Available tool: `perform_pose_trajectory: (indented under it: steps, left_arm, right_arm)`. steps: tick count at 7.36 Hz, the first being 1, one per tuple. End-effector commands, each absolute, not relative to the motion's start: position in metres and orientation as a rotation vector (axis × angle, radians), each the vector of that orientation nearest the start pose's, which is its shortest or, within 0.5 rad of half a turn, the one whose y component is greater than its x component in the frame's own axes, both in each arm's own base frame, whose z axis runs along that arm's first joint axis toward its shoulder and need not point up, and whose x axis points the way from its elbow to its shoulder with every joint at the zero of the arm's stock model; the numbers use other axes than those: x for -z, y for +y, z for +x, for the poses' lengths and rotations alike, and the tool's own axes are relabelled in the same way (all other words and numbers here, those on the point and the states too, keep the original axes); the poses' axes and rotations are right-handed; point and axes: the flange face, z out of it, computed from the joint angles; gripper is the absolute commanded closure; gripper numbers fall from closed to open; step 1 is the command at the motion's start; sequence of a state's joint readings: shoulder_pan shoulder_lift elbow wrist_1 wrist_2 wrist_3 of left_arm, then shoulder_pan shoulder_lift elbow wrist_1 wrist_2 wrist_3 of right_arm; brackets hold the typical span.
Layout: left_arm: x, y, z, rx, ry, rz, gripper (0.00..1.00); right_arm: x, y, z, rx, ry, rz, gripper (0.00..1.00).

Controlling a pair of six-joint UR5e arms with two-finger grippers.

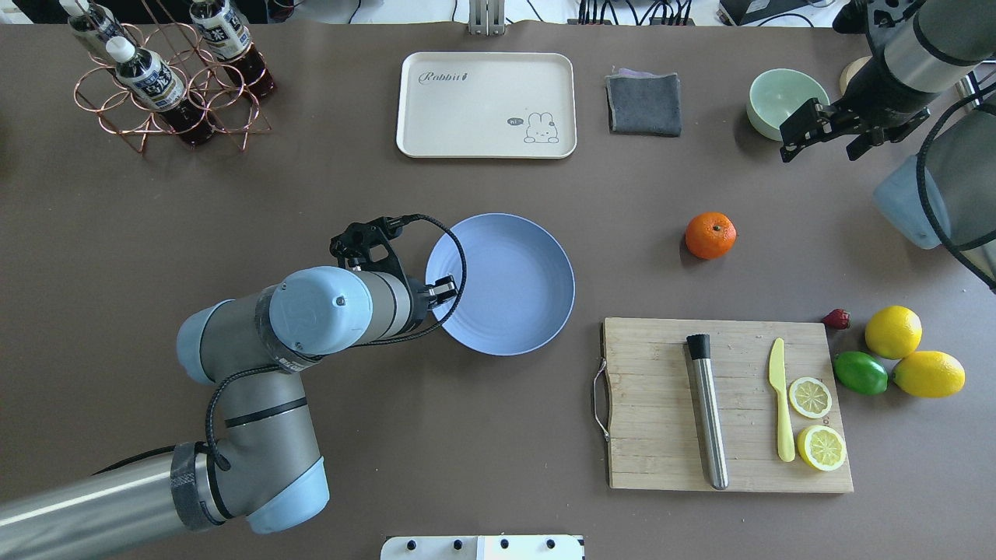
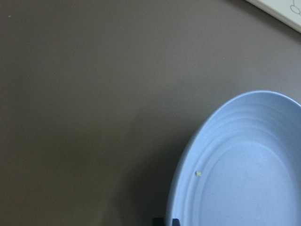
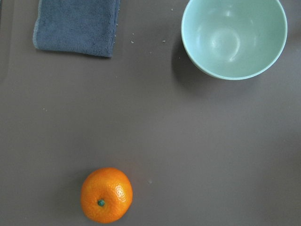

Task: Pick orange to plate
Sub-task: 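Push the blue plate inward with the left gripper while the right arm approaches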

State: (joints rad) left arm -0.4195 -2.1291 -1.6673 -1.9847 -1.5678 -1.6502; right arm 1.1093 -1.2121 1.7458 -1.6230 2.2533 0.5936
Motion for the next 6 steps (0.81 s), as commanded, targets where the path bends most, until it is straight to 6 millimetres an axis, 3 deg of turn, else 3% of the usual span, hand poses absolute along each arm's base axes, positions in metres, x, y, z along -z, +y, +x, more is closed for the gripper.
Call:
perform_pose_trajectory:
  steps: [1, 2, 4, 6]
  left_arm:
    - [-0.252, -0.411, 0.55, 0.475, 1.047, 0.198, 0.88]
    - [-0.256, -0.411, 0.554, 0.467, 1.038, 0.201, 0.03]
    - [-0.254, -0.413, 0.553, 0.464, 1.059, 0.207, 0.02]
    - [-0.248, -0.423, 0.543, 0.475, 1.067, 0.215, 0.02]
  right_arm:
    - [-0.384, -0.577, -0.213, 0.046, -0.81, 0.058, 0.0]
    - [-0.385, -0.575, -0.219, 0.054, -0.808, 0.056, 0.0]
    - [-0.388, -0.58, -0.237, 0.058, -0.798, 0.075, 0.0]
    - [-0.424, -0.605, -0.274, 0.023, -0.842, 0.11, 0.0]
